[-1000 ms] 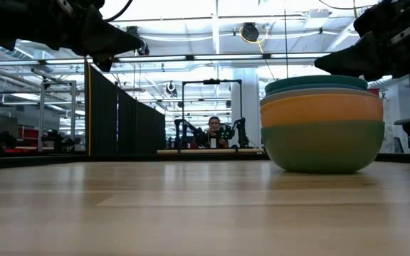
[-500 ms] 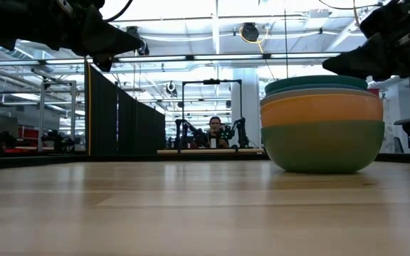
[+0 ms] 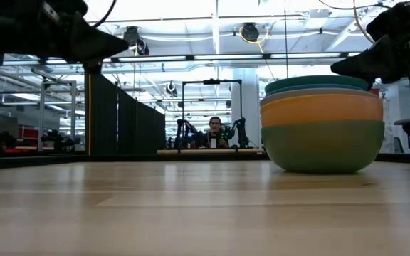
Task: Nest bowls inside each other
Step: Return to home position
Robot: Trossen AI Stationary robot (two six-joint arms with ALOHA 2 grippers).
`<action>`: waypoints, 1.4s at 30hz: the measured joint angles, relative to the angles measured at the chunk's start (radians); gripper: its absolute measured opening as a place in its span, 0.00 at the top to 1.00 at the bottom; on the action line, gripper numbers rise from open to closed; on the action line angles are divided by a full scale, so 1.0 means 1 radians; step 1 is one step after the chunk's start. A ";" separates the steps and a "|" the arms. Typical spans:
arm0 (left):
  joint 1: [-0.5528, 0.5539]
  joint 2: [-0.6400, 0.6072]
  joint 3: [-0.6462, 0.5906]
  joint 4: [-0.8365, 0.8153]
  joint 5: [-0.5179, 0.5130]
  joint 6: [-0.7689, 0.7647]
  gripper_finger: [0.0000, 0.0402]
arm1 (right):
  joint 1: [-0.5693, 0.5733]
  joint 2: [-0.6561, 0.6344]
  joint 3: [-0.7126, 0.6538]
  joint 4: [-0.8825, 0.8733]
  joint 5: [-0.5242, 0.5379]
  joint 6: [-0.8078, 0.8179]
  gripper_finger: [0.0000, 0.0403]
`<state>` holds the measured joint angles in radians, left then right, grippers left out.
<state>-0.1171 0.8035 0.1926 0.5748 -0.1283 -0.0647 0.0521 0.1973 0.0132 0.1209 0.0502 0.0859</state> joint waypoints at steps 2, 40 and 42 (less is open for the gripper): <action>0.007 -0.045 -0.033 0.012 -0.004 -0.017 1.00 | 0.000 -0.019 0.000 -0.007 0.000 0.000 1.00; 0.011 -0.292 -0.169 -0.105 -0.016 0.011 1.00 | 0.000 -0.185 0.000 -0.098 0.001 -0.017 1.00; 0.011 -0.301 -0.169 -0.115 -0.017 0.010 1.00 | 0.000 -0.187 0.000 -0.099 0.001 -0.019 1.00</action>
<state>-0.1059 0.5023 0.0233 0.4595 -0.1452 -0.0545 0.0524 0.0101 0.0135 0.0216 0.0513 0.0673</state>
